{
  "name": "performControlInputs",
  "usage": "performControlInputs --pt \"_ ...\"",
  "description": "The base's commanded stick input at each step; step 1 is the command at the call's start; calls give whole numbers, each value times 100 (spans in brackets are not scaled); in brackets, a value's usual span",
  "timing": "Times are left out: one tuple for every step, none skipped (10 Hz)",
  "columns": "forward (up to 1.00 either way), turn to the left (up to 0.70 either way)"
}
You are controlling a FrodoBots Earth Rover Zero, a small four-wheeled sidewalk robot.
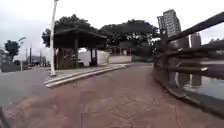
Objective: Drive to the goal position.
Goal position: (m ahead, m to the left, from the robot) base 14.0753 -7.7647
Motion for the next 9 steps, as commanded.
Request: performControlInputs --pt "100 -40" --pt "100 -40" --pt "100 -22" --pt "100 -10" --pt "100 0" --pt "100 0" --pt "100 0" --pt "100 0" --pt "100 0"
